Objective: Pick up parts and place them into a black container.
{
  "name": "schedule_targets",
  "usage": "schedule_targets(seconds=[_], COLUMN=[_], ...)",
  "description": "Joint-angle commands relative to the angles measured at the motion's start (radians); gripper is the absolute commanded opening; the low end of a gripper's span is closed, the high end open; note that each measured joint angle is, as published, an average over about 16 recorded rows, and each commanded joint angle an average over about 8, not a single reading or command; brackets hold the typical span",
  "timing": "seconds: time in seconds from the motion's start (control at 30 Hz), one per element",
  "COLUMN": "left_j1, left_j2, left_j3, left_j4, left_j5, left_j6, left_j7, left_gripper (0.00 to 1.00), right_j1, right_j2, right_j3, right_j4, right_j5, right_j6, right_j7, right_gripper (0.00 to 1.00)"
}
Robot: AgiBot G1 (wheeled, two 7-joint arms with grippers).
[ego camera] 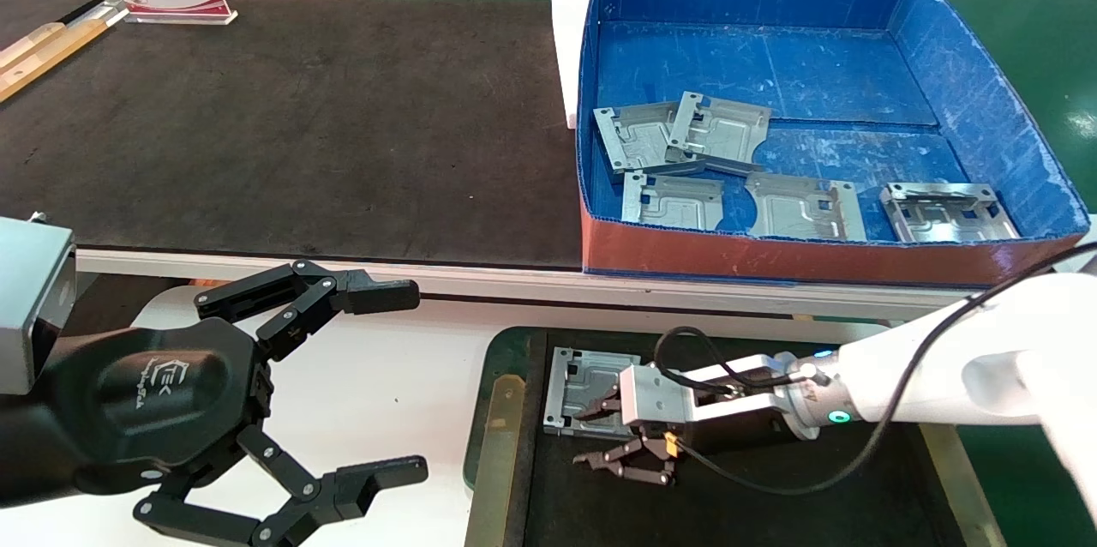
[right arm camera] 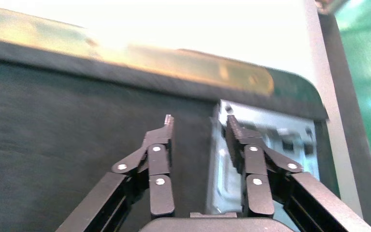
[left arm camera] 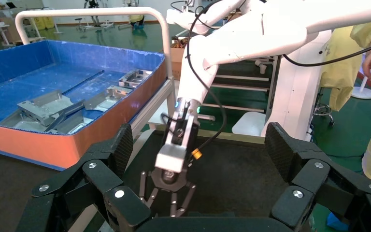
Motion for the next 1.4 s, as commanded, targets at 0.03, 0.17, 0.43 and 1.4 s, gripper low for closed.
schedule_targets(seconds=[0.03, 0.17, 0.43, 1.4], left_j1=[0.000, 0.000, 0.000, 0.000], left_j2=[0.000, 0.000, 0.000, 0.000], left_j3=[0.000, 0.000, 0.000, 0.000], left_j4=[0.000, 0.000, 0.000, 0.000], left_j5=[0.000, 0.000, 0.000, 0.000], left_j6=[0.000, 0.000, 0.000, 0.000], left_j7=[0.000, 0.000, 0.000, 0.000], left_gripper=[1.00, 1.00, 1.00, 1.00], right_j1=[0.007, 0.020, 0.031, 0.053], right_j2=[0.006, 0.032, 0.105, 0.340], right_j3=[0.001, 0.007, 0.026, 0.048], right_j4=[0.007, 0.035, 0.164, 0.508], right_j5=[0.001, 0.015, 0.107, 0.551], right_j6=[-0.044, -0.125, -0.158, -0.145], right_j7=[-0.006, -0.027, 0.025, 0.374], right_gripper=[1.00, 1.00, 1.00, 1.00])
